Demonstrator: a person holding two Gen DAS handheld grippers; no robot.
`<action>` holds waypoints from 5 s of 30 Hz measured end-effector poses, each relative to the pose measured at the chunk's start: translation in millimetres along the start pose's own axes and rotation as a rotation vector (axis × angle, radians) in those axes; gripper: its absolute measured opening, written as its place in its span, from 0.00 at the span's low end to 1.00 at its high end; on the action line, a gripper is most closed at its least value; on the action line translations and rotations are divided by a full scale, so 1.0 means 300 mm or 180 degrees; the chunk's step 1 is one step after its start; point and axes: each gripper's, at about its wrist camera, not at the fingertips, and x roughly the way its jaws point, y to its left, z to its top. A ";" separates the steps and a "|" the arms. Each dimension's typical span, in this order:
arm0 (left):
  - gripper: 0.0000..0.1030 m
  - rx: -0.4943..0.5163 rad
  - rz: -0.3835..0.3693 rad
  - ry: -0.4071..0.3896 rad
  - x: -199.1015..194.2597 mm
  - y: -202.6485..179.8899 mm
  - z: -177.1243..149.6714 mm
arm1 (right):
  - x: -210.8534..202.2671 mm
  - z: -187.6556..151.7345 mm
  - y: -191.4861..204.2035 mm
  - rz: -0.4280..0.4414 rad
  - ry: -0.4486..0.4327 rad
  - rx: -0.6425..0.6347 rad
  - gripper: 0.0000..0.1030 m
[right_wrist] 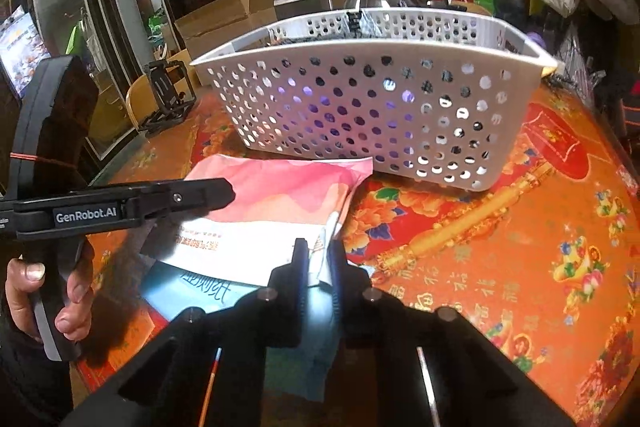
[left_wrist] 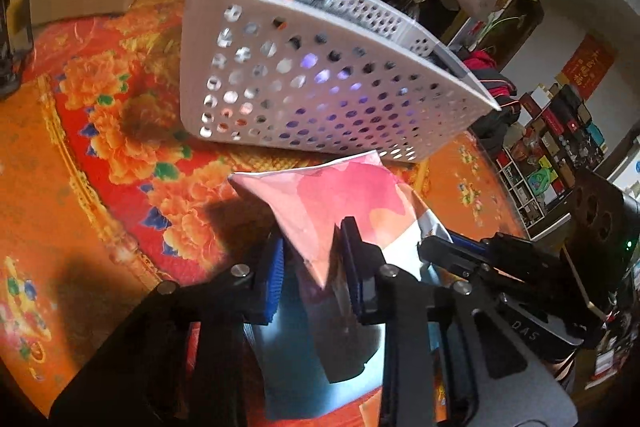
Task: Organize soft objects
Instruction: 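Carry the pink packet into the basket and release it, then move both tools to the light-blue wet toilet paper pack and grasp it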
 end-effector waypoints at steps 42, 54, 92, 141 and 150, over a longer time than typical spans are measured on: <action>0.22 0.0827 0.0299 -0.0755 -0.198 -0.415 0.650 | -0.105 0.596 -0.177 -0.0412 -0.0541 0.0119 0.08; 0.23 0.0575 0.0409 -0.0430 0.056 -0.271 0.695 | 0.055 0.571 -0.218 -0.0471 -0.0361 0.0144 0.08; 0.64 0.0180 0.0882 -0.0464 -0.054 -0.073 0.550 | -0.099 0.443 -0.251 -0.0609 -0.0516 0.0414 0.72; 0.60 0.0218 0.0486 -0.0099 -0.097 -0.080 -0.246 | -0.018 -0.137 0.033 0.0061 0.0172 0.0381 0.57; 0.51 0.0168 0.0264 -0.0068 -0.096 -0.058 -0.249 | -0.009 -0.134 0.040 0.0157 0.0197 0.0355 0.45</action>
